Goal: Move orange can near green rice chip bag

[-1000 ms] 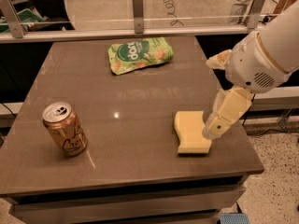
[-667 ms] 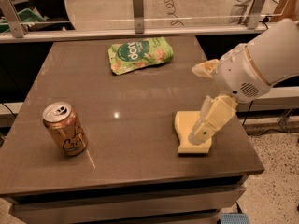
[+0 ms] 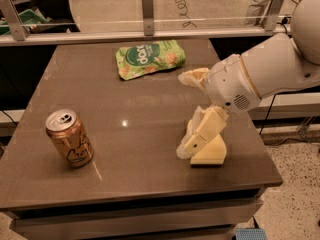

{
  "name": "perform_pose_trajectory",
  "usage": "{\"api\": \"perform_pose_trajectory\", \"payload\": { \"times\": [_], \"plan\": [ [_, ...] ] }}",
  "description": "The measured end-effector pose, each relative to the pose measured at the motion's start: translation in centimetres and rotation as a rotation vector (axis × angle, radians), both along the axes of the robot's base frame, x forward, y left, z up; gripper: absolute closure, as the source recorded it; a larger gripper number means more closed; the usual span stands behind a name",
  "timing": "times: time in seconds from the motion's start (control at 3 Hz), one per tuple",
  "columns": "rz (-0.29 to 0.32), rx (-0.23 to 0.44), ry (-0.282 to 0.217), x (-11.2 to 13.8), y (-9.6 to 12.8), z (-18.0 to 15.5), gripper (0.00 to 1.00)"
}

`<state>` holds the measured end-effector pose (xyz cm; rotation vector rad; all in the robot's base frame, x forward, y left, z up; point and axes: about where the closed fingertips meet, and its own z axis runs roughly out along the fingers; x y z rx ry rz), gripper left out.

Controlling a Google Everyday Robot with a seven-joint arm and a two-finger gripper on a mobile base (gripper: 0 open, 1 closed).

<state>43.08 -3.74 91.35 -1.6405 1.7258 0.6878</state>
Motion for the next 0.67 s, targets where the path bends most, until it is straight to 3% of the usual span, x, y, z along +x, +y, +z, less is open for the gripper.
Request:
{"api": "perform_pose_trajectory", "payload": {
  "times": [0.33,0.67],
  "plan": [
    [0.005,0.004,-0.003,0.0,0.1,0.0,0.00],
    [0.057,0.061,-0.025,1.2,3.2,-0.6,0.00]
  ]
}}
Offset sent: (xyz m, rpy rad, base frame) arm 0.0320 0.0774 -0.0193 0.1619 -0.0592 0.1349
